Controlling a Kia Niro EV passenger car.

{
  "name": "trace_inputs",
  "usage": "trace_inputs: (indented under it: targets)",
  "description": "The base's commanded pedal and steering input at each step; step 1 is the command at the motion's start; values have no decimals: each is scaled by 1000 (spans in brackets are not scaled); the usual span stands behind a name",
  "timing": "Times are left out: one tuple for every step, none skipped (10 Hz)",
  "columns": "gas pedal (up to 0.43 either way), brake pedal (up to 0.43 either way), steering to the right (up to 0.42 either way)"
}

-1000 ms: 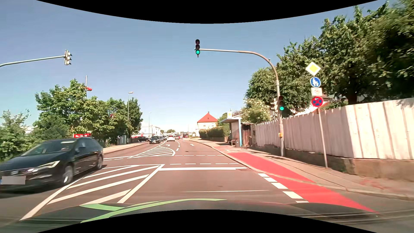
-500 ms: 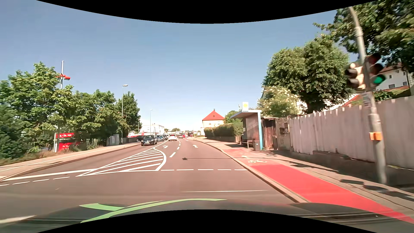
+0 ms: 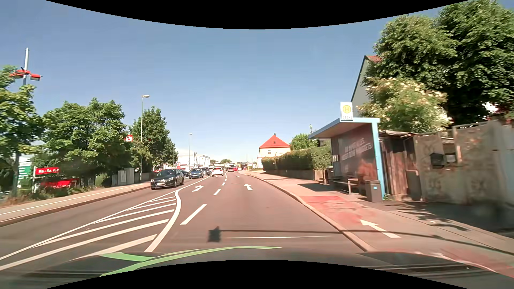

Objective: Follow the waypoints while adhering to traffic rules and regulations

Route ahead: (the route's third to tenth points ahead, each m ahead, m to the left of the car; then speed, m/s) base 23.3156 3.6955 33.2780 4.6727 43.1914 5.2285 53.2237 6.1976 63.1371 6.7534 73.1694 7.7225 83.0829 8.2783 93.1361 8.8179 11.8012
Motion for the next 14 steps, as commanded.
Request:
trace_inputs:
  targets:
    - [150,0,-31]
    - [150,0,-30]
    - [150,0,-28]
    - [150,0,-27]
    - [150,0,-25]
    - [150,0,-24]
    - [150,0,-23]
    - [150,0,-22]
    - [150,0,-22]
    - [150,0,-21]
    - [150,0,-20]
    - [150,0,-20]
    - [150,0,-19]
    - [157,0,-19]
